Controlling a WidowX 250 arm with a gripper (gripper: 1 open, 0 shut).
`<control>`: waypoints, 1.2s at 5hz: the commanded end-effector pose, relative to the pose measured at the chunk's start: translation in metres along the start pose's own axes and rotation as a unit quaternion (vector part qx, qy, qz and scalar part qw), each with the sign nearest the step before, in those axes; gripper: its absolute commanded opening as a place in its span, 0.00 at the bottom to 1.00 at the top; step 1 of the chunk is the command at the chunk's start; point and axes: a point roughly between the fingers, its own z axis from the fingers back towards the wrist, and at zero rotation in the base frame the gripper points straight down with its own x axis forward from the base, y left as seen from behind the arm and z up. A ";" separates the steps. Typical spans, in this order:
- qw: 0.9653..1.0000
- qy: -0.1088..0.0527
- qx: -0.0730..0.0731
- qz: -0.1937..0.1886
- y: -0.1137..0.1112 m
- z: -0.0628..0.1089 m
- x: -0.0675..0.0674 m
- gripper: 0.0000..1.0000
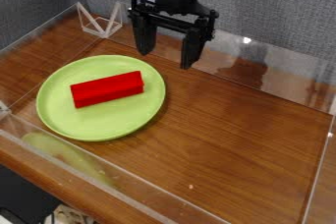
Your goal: Move the red object from the green plate to the table
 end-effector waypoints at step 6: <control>0.960 0.010 0.024 -0.279 0.074 -0.029 -0.024 1.00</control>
